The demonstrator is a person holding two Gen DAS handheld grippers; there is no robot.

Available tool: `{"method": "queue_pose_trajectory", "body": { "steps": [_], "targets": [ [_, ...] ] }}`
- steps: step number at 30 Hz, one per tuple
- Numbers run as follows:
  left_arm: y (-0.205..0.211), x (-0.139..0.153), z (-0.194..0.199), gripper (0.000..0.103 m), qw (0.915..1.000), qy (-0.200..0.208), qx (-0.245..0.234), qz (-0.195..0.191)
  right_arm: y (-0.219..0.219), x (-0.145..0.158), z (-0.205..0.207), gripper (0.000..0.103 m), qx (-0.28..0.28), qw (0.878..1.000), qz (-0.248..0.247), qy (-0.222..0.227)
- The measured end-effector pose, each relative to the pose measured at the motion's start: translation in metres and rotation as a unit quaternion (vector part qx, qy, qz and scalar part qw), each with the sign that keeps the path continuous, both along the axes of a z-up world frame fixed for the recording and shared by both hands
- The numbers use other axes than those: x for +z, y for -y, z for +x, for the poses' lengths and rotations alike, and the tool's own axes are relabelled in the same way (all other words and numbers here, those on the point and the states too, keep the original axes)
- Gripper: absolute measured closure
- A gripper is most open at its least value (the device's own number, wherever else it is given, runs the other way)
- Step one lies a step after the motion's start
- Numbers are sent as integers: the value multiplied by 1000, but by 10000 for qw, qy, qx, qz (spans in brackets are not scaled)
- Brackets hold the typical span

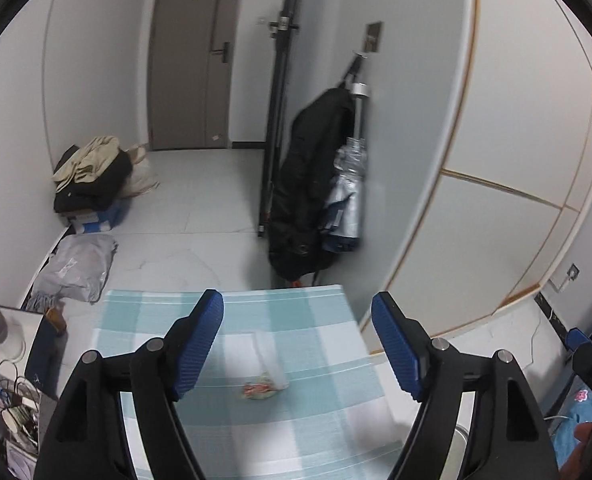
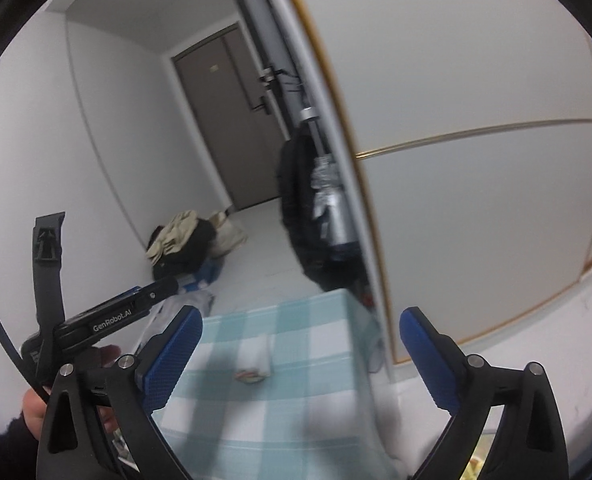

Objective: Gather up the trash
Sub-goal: 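Move both open tools back over the table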

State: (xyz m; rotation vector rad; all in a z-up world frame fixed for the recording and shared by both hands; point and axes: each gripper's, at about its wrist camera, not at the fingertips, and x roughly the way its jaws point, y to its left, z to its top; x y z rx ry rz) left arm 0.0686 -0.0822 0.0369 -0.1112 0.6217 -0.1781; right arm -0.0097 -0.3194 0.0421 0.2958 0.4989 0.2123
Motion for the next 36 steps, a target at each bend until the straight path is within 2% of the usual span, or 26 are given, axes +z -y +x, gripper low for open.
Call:
{"method": "queue_pose_trajectory", "body": {
  "steps": [3, 5, 6, 10, 14, 19, 26, 29, 32, 35, 36],
  "targets": [
    [-20, -2, 0, 28, 9998, -42, 176, -58, -24, -4, 10, 3, 172, 9998, -62, -110],
    [-32, -5, -1, 19, 9995, -41, 311, -43, -40, -7, 17, 2, 285, 9992, -119, -247],
    [-36, -7, 0, 18, 9992, -12, 398, -17, -44, -8, 17, 2, 321, 9989, -138, -305],
    [-54, -18, 5, 17, 9980, -17, 632, 77, -64, -15, 25, 2, 489, 9976, -278, -413],
    [-74, -29, 10, 17, 9966, -133, 812, -23, -83, -22, 36, 2, 582, 9965, -375, -474],
    [-95, -46, 14, 17, 9949, -181, 995, 41, -110, -36, 67, 2, 735, 9934, -636, -613],
    [-118, -58, 26, 17, 9944, -442, 962, 12, -128, -80, 135, 3, 828, 9867, -822, -1132],
    [-122, -62, 33, 17, 9941, -594, 909, -43, -132, -102, 163, 3, 985, 9814, -750, -1467],
    [-122, -67, 41, 17, 9932, -761, 876, 35, -142, -124, 188, 4, 1170, 9747, -877, -1689],
    [-120, -71, 46, 17, 9930, -841, 814, 129, -157, -143, 207, 9, 1445, 9658, -1060, -1872],
    [-120, -72, 47, 17, 9929, -859, 804, 149, -162, -149, 213, 18, 1535, 9624, -1117, -1944]
  ]
}}
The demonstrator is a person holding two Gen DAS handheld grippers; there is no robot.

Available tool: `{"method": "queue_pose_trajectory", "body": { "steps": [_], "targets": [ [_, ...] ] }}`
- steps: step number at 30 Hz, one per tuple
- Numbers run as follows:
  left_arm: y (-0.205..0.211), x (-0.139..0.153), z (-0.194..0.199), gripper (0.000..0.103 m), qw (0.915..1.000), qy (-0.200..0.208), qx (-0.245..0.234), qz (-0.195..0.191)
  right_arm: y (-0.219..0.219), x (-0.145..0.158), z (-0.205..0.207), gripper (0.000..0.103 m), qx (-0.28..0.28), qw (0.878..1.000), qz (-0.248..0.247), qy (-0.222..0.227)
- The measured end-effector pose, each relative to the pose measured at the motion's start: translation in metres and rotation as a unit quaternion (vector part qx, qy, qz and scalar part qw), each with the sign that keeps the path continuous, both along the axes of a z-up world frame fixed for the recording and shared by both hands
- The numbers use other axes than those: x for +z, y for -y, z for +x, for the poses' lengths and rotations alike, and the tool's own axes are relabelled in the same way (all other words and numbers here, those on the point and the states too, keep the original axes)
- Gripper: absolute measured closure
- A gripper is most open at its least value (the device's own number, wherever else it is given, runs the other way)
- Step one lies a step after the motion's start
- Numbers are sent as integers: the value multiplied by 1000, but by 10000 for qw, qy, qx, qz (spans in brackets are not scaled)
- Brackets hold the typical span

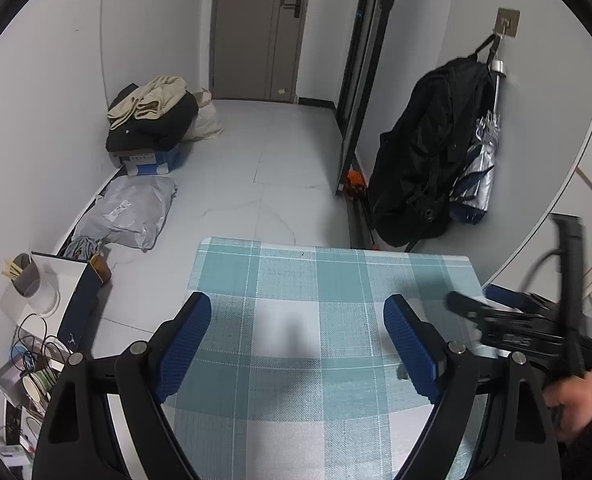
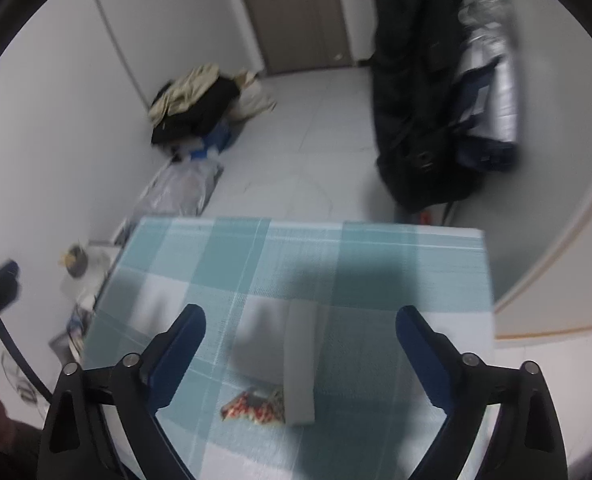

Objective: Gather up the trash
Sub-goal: 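Move both open tools back over the table, then grasp the white foam strip with the right tool and lift it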

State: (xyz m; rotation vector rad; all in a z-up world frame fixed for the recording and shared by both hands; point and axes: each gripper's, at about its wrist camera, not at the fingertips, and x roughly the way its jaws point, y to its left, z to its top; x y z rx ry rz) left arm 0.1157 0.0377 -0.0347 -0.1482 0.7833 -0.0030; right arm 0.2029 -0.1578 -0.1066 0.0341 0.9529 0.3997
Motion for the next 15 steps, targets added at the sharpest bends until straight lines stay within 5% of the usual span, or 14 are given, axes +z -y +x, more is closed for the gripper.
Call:
{"method": "queue_pose_trajectory", "body": {
  "steps": [10, 15],
  "targets": [
    [-10, -11, 17, 17, 9994, -284, 171, 107, -18, -39, 28, 45, 450, 9963, -247, -696],
    [-9, -15, 21, 17, 9990, -383, 166, 147, -21, -46, 25, 76, 538, 9942, -560, -742]
  ]
}}
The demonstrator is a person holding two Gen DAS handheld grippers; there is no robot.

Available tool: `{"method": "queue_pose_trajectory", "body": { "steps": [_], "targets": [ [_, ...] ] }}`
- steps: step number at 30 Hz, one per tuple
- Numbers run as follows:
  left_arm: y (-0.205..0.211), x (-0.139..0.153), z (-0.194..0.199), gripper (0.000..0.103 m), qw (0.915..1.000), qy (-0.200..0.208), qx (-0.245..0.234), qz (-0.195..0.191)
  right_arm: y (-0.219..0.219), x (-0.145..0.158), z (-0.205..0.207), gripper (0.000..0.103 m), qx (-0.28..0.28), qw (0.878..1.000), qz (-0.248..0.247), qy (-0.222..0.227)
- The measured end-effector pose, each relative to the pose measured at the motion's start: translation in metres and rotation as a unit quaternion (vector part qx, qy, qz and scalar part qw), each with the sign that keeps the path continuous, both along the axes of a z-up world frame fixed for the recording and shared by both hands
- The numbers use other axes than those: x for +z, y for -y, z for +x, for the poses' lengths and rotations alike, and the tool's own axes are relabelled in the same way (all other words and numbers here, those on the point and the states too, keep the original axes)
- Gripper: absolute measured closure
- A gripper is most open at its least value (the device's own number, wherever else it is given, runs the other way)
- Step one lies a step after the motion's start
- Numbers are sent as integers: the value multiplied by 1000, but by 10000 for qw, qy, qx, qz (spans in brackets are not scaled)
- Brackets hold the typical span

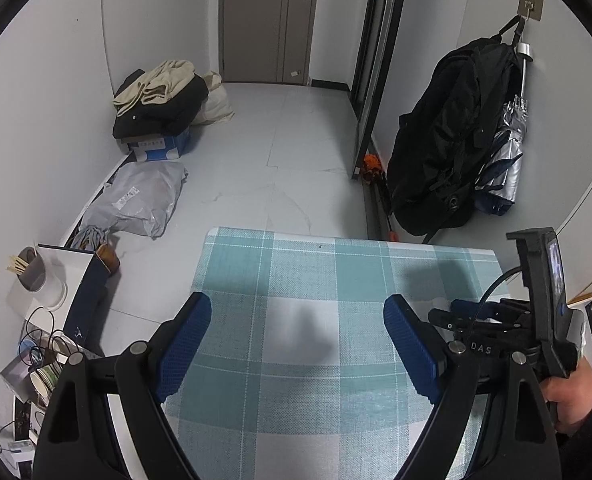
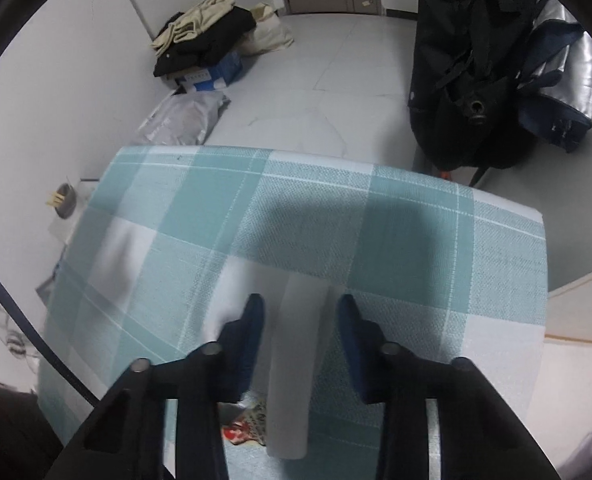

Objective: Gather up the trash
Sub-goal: 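Grasp the white foam strip with the right tool and lift it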

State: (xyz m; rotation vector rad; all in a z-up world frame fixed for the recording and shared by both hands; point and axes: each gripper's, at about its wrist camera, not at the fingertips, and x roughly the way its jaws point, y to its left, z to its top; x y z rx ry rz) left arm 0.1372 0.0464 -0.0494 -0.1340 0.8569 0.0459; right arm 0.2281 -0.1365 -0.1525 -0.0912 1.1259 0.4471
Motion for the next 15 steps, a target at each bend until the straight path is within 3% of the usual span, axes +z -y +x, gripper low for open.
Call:
{"method": "queue_pose_trajectory", "body": {
  "steps": [2, 15],
  "targets": [
    [1, -1, 1, 17, 10000, -11, -5, 20, 1, -2, 0, 84, 32, 10000, 40, -56],
    [11, -4, 5, 17, 9996, -50, -185, 198, 25, 21, -8, 89, -209, 9981, 577, 61]
  ]
}}
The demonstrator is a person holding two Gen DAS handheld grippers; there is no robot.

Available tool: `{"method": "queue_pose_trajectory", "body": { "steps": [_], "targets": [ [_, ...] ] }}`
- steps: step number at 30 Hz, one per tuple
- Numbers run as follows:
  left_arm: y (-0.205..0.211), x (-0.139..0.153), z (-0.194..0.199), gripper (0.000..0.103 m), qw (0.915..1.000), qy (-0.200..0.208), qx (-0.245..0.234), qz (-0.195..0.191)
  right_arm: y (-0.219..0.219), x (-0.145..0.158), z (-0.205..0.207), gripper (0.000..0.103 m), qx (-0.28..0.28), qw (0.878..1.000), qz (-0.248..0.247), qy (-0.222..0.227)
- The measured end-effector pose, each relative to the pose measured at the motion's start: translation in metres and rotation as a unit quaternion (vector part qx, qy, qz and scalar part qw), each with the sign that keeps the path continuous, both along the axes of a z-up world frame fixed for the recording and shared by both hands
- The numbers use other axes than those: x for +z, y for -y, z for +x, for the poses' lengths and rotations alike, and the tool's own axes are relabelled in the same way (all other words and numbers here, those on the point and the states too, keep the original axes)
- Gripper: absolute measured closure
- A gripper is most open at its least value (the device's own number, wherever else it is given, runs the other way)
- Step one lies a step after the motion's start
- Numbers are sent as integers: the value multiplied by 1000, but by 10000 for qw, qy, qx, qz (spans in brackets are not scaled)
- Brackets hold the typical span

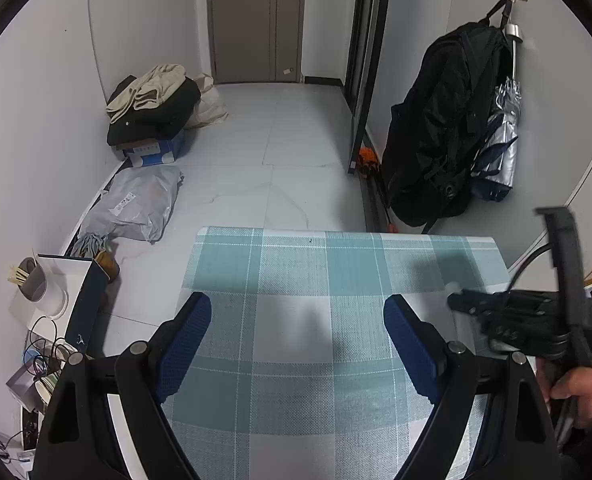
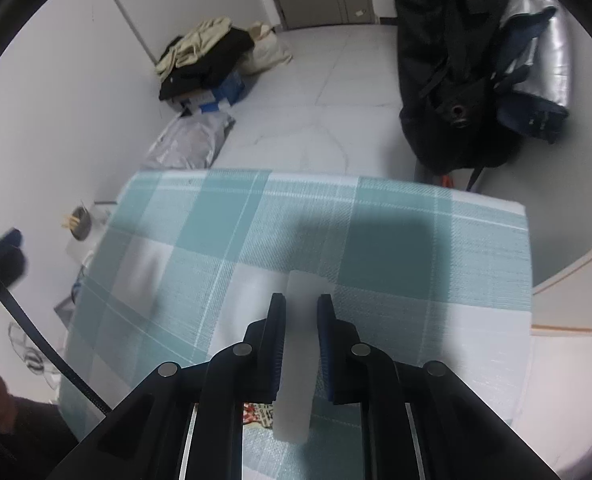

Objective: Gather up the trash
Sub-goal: 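Grasp the white foam strip with the right tool and lift it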

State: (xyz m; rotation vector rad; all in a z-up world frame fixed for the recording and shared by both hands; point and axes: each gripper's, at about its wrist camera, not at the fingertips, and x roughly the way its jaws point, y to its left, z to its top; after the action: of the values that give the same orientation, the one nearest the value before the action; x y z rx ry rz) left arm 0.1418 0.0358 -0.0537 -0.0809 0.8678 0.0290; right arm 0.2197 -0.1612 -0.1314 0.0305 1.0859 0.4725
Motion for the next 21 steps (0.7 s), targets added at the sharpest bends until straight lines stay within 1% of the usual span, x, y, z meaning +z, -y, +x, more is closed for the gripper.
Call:
{"method": "queue_pose_trajectory", "body": {
  "steps": [8, 11, 13, 15, 18, 21],
  "targets": [
    [17, -8, 5, 17, 9992, -235, -239, -207, 32, 23, -4, 90, -279, 9981, 487, 270],
    [27, -18, 9, 17, 9969, -502, -463, -392, 43, 28, -4, 90, -357, 9970, 625, 301],
    [34, -29, 14, 17, 9898, -850, -770, -842, 52, 31, -4, 90, -400, 9962, 708, 325],
    [44, -40, 16, 17, 9829, -1110, -998, -1077, 59, 35, -4, 90, -467, 9952, 786, 349],
    [64, -53, 17, 17, 9761, -1375, -1285, -1089, 69, 39, -5, 90, -557, 9940, 849, 402],
    [79, -59, 17, 17, 9734, -1478, -1464, -957, 79, 41, -5, 90, -625, 9930, 907, 436]
  ]
}}
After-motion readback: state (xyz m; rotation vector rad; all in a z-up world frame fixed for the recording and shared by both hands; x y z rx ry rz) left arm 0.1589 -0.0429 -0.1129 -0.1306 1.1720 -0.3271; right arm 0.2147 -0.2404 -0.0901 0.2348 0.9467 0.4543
